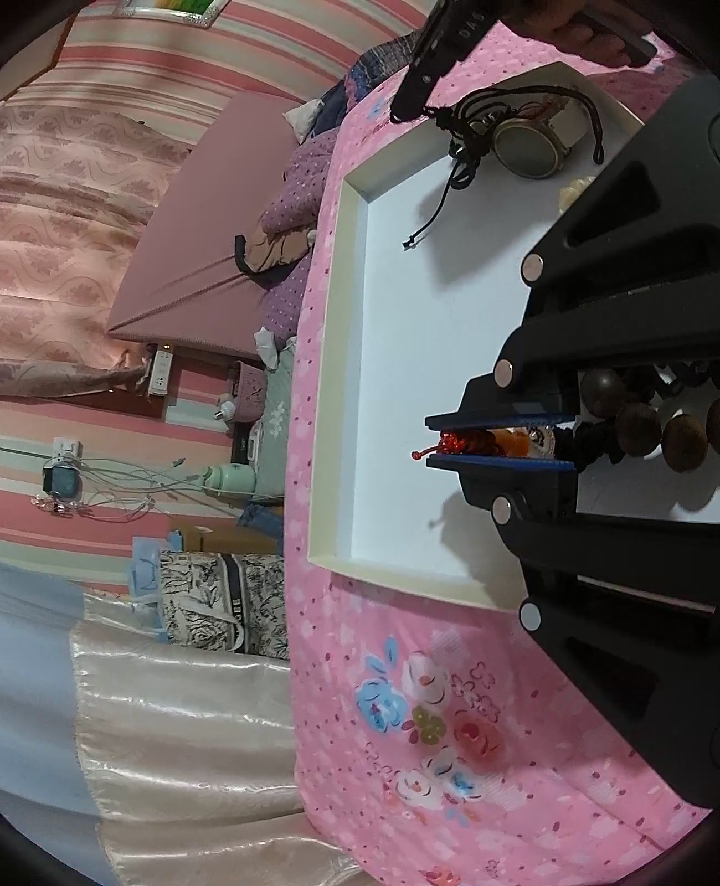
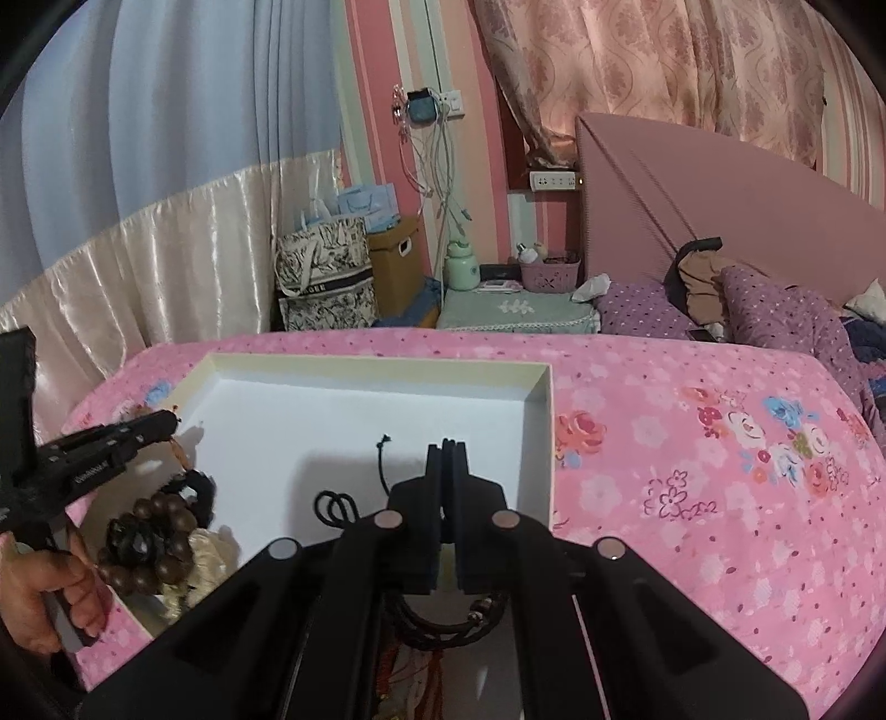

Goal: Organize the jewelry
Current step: 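Carry the red tassel pendant into the tray and open the left tool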

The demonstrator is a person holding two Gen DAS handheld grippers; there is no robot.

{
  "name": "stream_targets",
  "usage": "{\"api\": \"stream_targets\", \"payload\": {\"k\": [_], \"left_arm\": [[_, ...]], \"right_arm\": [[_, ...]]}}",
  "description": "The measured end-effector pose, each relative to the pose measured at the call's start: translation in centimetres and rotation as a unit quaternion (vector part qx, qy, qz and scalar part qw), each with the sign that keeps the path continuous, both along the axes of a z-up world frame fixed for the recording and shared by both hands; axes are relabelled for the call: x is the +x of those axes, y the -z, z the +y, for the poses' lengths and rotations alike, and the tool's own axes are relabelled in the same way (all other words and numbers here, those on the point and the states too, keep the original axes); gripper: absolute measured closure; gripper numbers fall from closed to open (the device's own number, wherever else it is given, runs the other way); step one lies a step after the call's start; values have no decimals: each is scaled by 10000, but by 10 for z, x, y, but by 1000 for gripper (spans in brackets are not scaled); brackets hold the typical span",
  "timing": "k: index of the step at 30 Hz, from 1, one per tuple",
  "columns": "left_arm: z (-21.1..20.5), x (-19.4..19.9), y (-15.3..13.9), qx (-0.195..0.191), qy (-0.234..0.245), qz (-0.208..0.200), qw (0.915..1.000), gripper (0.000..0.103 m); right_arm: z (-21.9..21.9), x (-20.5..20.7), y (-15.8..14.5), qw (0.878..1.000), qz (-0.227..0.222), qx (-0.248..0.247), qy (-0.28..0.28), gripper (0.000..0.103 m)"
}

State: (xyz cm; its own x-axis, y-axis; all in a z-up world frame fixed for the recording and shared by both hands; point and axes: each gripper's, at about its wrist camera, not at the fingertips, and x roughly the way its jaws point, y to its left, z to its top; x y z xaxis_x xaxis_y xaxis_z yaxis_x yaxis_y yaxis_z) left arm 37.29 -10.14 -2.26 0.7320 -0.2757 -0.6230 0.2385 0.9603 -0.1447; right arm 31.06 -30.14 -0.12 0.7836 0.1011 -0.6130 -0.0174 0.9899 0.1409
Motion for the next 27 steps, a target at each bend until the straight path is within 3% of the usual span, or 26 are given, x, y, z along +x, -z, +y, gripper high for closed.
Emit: {"api": "stream_targets", "payload": {"k": [7, 27], "left_arm": [[-10, 1, 7, 164, 65, 115, 9998, 95], [-6, 8, 14, 167, 36, 447, 9989, 95]], "right_arm": [[1, 5, 10, 9998, 208, -42, 18, 100], [-1, 16, 25, 9977, 668, -93, 56, 100]]}}
